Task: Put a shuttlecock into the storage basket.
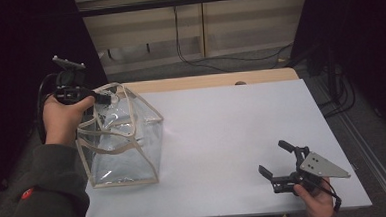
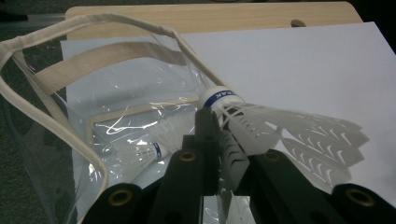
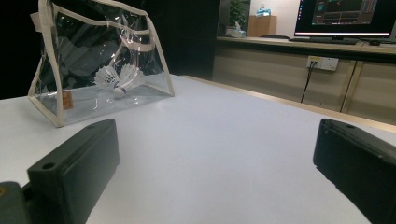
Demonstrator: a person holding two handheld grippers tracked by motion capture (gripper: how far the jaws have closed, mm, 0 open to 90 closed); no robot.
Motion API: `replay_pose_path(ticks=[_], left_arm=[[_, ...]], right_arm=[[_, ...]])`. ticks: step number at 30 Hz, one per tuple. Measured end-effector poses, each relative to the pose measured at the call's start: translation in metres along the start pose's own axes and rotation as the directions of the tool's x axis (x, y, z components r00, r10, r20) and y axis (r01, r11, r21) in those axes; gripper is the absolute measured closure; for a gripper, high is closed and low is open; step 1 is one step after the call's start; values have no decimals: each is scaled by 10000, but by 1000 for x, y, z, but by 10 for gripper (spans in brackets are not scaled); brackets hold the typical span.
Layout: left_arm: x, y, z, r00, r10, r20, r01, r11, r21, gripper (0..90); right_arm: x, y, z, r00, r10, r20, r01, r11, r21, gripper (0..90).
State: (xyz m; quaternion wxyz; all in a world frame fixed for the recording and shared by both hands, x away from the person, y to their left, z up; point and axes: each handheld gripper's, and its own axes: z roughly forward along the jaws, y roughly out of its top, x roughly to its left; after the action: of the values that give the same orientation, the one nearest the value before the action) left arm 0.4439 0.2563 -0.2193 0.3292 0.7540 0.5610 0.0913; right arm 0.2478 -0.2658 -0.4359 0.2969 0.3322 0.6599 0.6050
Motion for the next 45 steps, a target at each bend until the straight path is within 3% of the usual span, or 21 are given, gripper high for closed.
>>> replay_pose_path(ticks=[3, 4, 12, 39, 40, 41, 45], left_arm=[[2, 0, 0, 10000, 8, -3, -8, 10000, 29, 856], [1, -1, 1, 9997, -225, -9, 225, 9997, -132, 856], [5, -2, 3, 10000, -63, -47, 62, 10000, -40, 856], [13, -10, 16, 9995, -253, -176, 256, 9995, 164, 856], [12, -10, 17, 9989, -428, -209, 429, 9991, 11, 856], [13, -10, 17, 9995, -241, -195, 244, 9995, 187, 856], [13, -11, 19, 9994, -264, -215, 269, 9994, 228, 856]], right_arm=[[0, 0, 0, 10000, 19, 3, -19, 10000, 0, 4], [0, 0, 0, 10000, 27, -3, -27, 10000, 6, 4], [0, 0, 0, 10000, 13, -12, -13, 10000, 6, 4], [0, 0, 0, 10000, -41, -14, 41, 10000, 5, 4], [0, 0, 0, 10000, -10, -6, 10, 10000, 17, 4], [0, 0, 0, 10000, -21, -15, 21, 10000, 19, 4], [0, -1, 0, 10000, -46, -25, 47, 10000, 16, 4]])
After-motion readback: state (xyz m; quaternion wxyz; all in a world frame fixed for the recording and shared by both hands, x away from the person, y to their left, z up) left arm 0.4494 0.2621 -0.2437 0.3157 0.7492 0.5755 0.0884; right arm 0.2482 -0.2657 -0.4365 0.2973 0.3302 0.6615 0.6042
